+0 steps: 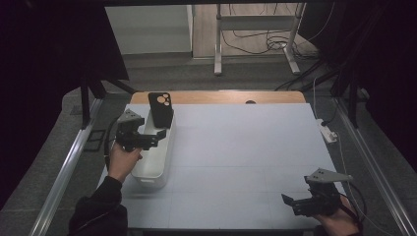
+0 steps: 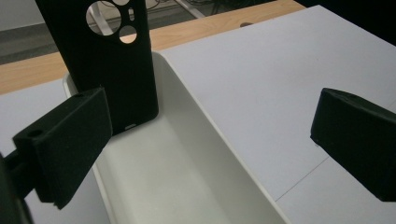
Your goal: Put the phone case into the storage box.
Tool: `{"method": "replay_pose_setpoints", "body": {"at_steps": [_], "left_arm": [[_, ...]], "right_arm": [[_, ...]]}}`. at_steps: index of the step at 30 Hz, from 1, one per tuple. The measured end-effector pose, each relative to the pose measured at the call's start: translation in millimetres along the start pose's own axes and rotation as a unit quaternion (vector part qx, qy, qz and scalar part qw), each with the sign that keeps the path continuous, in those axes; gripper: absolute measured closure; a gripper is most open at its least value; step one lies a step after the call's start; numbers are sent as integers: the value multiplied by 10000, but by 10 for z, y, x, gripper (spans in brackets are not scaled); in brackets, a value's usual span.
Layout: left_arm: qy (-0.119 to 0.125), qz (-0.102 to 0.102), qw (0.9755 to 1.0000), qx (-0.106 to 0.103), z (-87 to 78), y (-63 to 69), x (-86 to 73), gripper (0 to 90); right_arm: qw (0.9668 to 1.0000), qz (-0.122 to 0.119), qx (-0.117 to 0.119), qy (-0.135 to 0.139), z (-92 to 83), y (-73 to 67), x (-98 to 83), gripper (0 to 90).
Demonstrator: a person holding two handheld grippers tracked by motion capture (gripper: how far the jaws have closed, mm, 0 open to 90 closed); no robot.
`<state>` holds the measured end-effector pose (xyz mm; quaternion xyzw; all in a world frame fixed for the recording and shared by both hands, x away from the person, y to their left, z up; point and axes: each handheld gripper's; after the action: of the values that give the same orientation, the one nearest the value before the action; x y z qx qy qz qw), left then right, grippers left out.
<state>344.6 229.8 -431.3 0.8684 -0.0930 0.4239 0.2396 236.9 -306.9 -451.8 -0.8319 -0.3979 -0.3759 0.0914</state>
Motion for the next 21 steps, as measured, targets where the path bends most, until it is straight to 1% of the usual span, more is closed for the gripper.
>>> {"method": "replay_pose_setpoints", "body": {"at_steps": [11, 17, 21], "left_arm": [[-115, -61, 9998, -174, -81, 31, -94, 0], [-172, -1, 9994, -289, -139, 59, -166, 0], [-179, -7, 9993, -335, -172, 76, -196, 0]], "right_arm": [[10000, -13, 1, 15, -1, -3, 0, 0], [10000, -24, 4, 19, -1, -3, 0, 0], [10000, -33, 3, 24, -1, -5, 0, 0]]}}
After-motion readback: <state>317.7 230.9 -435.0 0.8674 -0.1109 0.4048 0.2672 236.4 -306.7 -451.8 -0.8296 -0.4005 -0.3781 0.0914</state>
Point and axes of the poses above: each handheld gripper's, and its own axes: z roughly forward along the jaws, x roughly out of its top, y roughly to its right, and after that the axes turned 14 degrees about -z, right-handed
